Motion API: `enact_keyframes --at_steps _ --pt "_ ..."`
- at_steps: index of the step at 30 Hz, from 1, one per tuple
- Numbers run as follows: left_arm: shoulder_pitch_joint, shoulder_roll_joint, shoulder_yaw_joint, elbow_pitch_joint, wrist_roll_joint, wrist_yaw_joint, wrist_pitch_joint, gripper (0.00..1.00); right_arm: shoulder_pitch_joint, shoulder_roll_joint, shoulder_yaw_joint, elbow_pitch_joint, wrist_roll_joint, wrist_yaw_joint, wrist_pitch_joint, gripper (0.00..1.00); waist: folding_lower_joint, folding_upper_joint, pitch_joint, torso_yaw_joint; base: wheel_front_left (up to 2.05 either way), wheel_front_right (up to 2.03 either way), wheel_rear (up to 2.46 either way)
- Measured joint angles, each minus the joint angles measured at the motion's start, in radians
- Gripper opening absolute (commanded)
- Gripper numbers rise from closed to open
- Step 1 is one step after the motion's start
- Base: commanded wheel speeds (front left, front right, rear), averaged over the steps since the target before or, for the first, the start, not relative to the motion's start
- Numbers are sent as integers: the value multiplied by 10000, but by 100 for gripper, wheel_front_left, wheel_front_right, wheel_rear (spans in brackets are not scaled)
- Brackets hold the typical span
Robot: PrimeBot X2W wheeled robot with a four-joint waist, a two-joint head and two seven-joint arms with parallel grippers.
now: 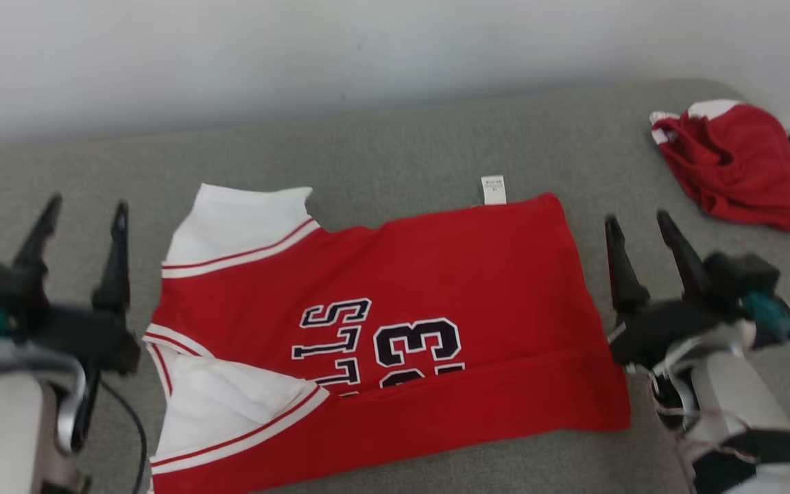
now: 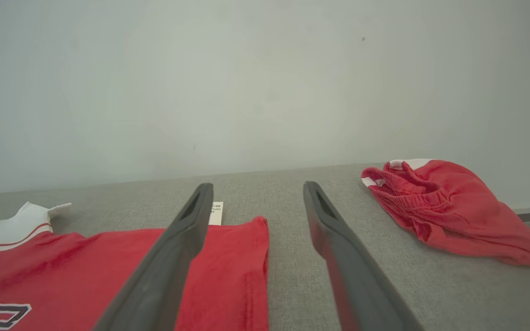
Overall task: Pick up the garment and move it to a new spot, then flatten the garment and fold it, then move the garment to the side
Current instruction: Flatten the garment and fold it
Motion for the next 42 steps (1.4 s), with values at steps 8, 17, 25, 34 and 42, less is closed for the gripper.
enact_keyframes --at_steps 8,17,25,34,42 --pt "-2447 594 -1104 1356 -771 -77 993 100 -2338 130 602 2011 142 0 102 100 1 0 1187 -399 0 0 0" --pt "-4469 1415 -3018 3062 -2606 -98 2240 100 -4395 125 1373 3906 407 0 -19 100 1 2 2471 -905 0 0 0" --pt "-5509 1708 -3703 4782 -2788 -100 2468 100 -5333 405 2232 5093 807 0 -211 100 0 2 3210 -1280 0 0 0" --pt "-6247 1649 -4125 5998 -3273 -100 2387 100 -5989 525 3149 5789 1321 0 -364 100 -2 1 3453 -1402 0 0 0" --pt "-6480 1335 -4585 6468 -3785 -100 2211 0 -6333 537 3829 6182 1891 0 -318 100 -3 0 3446 -1347 0 0 0"
